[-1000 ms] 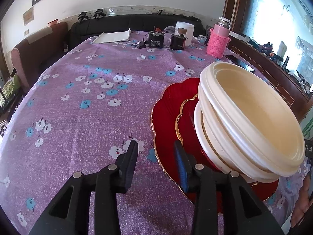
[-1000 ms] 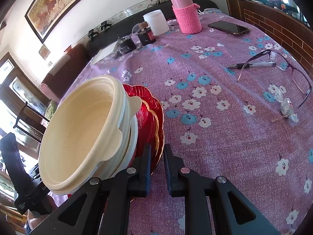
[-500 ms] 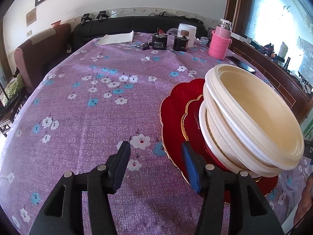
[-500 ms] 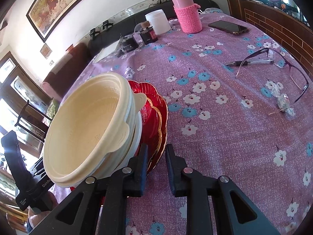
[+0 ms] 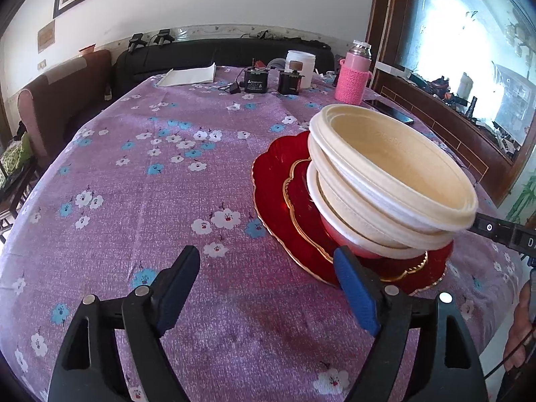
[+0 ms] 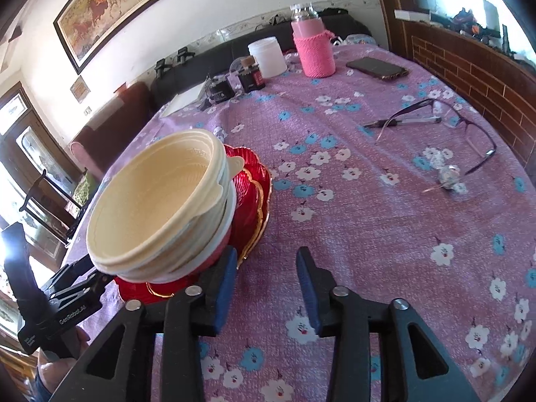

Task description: Organize plates and bowls

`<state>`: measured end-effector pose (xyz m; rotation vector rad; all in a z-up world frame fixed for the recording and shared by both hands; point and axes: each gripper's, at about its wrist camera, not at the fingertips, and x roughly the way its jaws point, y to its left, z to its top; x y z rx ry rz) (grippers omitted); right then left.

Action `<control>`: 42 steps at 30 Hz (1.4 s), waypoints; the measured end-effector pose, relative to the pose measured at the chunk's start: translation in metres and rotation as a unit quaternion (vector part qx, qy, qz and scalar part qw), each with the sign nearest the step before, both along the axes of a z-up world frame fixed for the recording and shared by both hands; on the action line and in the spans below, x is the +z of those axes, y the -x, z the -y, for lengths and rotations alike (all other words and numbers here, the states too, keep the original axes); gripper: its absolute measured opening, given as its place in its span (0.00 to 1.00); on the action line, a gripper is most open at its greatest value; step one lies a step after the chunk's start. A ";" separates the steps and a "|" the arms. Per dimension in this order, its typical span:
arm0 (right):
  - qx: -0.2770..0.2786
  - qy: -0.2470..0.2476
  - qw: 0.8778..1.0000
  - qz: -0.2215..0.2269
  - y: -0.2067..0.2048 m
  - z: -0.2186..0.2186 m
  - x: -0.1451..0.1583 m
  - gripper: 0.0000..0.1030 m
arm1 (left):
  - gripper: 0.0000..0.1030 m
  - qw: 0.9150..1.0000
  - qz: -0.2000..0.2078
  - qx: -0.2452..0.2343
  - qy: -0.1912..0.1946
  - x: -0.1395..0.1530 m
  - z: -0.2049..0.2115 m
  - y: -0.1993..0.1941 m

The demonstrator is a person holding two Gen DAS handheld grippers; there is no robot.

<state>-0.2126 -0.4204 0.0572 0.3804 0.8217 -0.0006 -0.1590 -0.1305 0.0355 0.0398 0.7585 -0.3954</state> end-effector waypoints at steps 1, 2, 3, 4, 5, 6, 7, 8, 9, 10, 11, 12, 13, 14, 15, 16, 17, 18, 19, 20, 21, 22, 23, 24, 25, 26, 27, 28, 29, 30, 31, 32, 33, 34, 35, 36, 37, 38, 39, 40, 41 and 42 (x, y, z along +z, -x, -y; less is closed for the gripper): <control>-0.003 0.007 1.000 0.009 0.005 0.000 0.001 0.53 | 0.85 1.000 0.009 -0.005 0.004 0.000 -0.001 0.007; -0.008 0.018 1.000 0.019 0.011 0.000 0.002 0.59 | 0.89 1.000 0.023 -0.013 0.004 0.001 -0.001 0.014; -0.013 0.029 0.999 0.031 0.016 0.000 0.003 0.69 | 0.90 0.999 0.037 -0.020 0.002 0.003 -0.001 0.020; -0.017 0.039 0.998 0.042 0.021 -0.001 0.004 0.78 | 0.94 0.998 0.051 -0.023 -0.001 0.004 0.000 0.026; -0.021 0.049 0.997 0.054 0.025 -0.002 0.004 0.81 | 0.98 0.998 0.065 -0.024 -0.007 0.006 0.000 0.031; -0.025 0.063 0.996 0.064 0.030 -0.005 0.003 0.85 | 0.98 0.997 0.074 -0.021 -0.013 0.007 0.000 0.035; -0.027 0.073 0.994 0.071 0.031 -0.007 0.003 0.88 | 1.00 0.996 0.086 -0.015 -0.022 0.009 0.001 0.038; -0.029 0.083 0.993 0.076 0.032 -0.011 0.002 0.90 | 1.00 0.995 0.093 -0.014 -0.027 0.010 0.000 0.040; -0.031 0.093 0.992 0.079 0.032 -0.013 0.001 0.91 | 1.00 0.994 0.101 -0.012 -0.030 0.012 -0.001 0.042; -0.033 0.098 0.992 0.079 0.032 -0.015 -0.001 0.91 | 1.00 0.994 0.109 -0.009 -0.031 0.013 -0.002 0.044; -0.038 0.102 0.991 0.076 0.031 -0.015 -0.003 0.91 | 1.00 0.993 0.115 -0.007 -0.032 0.015 -0.003 0.046; -0.042 0.105 0.991 0.075 0.029 -0.015 -0.004 0.91 | 1.00 0.992 0.120 -0.004 -0.033 0.016 -0.003 0.047; -0.045 0.105 0.990 0.077 0.028 -0.013 -0.005 0.91 | 1.00 0.992 0.121 -0.003 -0.036 0.017 -0.003 0.047; -0.050 0.105 0.990 0.080 0.028 -0.011 -0.005 0.91 | 1.00 0.992 0.121 -0.003 -0.040 0.017 -0.003 0.047; -0.058 0.107 0.989 0.083 0.028 -0.008 -0.005 0.91 | 1.00 0.991 0.122 0.000 -0.047 0.017 -0.002 0.047; -0.064 0.109 0.988 0.085 0.027 -0.006 -0.006 0.92 | 1.00 0.991 0.124 0.001 -0.055 0.016 -0.001 0.046; -0.069 0.109 0.988 0.086 0.027 -0.003 -0.007 0.92 | 1.00 0.991 0.127 -0.002 -0.052 0.016 -0.001 0.046; -0.072 0.108 0.988 0.087 0.027 -0.001 -0.008 0.92 | 1.00 0.991 0.124 -0.004 -0.048 0.016 -0.002 0.045; -0.073 0.107 0.988 0.088 0.027 0.000 -0.010 0.92 | 1.00 0.992 0.118 -0.004 -0.045 0.015 -0.002 0.042; -0.073 0.103 0.988 0.088 0.026 0.001 -0.011 0.92 | 1.00 0.992 0.116 -0.003 -0.045 0.015 -0.002 0.040; -0.071 0.097 0.989 0.091 0.025 0.003 -0.012 0.92 | 1.00 0.991 0.124 0.002 -0.050 0.015 -0.001 0.039; -0.069 0.097 0.989 0.091 0.024 0.003 -0.012 0.92 | 1.00 0.990 0.132 0.009 -0.058 0.014 0.000 0.040; -0.066 0.098 0.989 0.089 0.022 0.003 -0.012 0.92 | 1.00 0.989 0.133 0.013 -0.060 0.014 0.000 0.039; -0.065 0.096 0.989 0.088 0.021 0.003 -0.013 0.92 | 1.00 0.990 0.131 0.013 -0.057 0.013 0.000 0.039; -0.065 0.094 0.989 0.092 0.022 0.004 -0.013 0.92 | 1.00 0.990 0.130 0.009 -0.052 0.012 0.000 0.040; -0.064 0.092 0.989 0.097 0.023 0.004 -0.013 0.92 | 1.00 0.991 0.126 0.004 -0.051 0.011 0.002 0.039; -0.064 0.092 0.989 0.100 0.025 0.003 -0.012 0.92 | 1.00 0.991 0.122 -0.002 -0.055 0.010 0.005 0.039; -0.067 0.094 0.988 0.103 0.027 0.003 -0.011 0.92 | 1.00 0.991 0.116 -0.010 -0.063 0.008 0.008 0.038; -0.068 0.096 0.987 0.107 0.028 0.002 -0.010 0.92 | 1.00 0.991 0.113 -0.015 -0.068 0.007 0.010 0.037; -0.067 0.097 0.987 0.109 0.028 0.001 -0.010 0.92 | 1.00 0.991 0.113 -0.015 -0.069 0.006 0.011 0.037; -0.067 0.099 0.987 0.108 0.028 0.000 -0.010 0.92 | 1.00 0.991 0.113 -0.013 -0.071 0.006 0.011 0.038; -0.067 0.100 0.987 0.107 0.027 0.000 -0.010 0.92 | 1.00 0.991 0.114 -0.009 -0.076 0.006 0.011 0.038; -0.066 0.099 0.987 0.107 0.027 0.000 -0.010 0.92 | 1.00 0.990 0.116 -0.005 -0.080 0.006 0.010 0.038; -0.066 0.099 0.987 0.107 0.027 0.000 -0.010 0.92 | 1.00 0.990 0.116 -0.003 -0.080 0.005 0.009 0.038; -0.067 0.100 0.987 0.106 0.027 0.000 -0.010 0.92 | 1.00 0.990 0.115 -0.001 -0.081 0.005 0.009 0.038; -0.068 0.101 0.987 0.105 0.027 0.000 -0.010 0.92 | 1.00 0.990 0.114 -0.001 -0.081 0.005 0.008 0.038; -0.068 0.101 0.987 0.104 0.027 0.000 -0.010 0.92 | 1.00 0.990 0.113 0.001 -0.082 0.005 0.008 0.038; -0.068 0.101 0.987 0.104 0.027 0.000 -0.010 0.92 | 1.00 0.990 0.113 0.003 -0.085 0.005 0.008 0.038; -0.069 0.102 0.987 0.104 0.027 0.000 -0.010 0.92 | 1.00 0.990 0.113 0.005 -0.087 0.004 0.007 0.038; -0.070 0.103 0.987 0.104 0.027 0.000 -0.010 0.92 | 1.00 0.990 0.114 0.007 -0.088 0.004 0.007 0.039; -0.071 0.103 0.987 0.104 0.027 0.000 -0.010 0.92 | 1.00 0.989 0.116 0.009 -0.090 0.005 0.007 0.039; -0.071 0.103 0.987 0.104 0.028 -0.001 -0.010 0.92 | 1.00 0.989 0.117 0.009 -0.091 0.004 0.007 0.040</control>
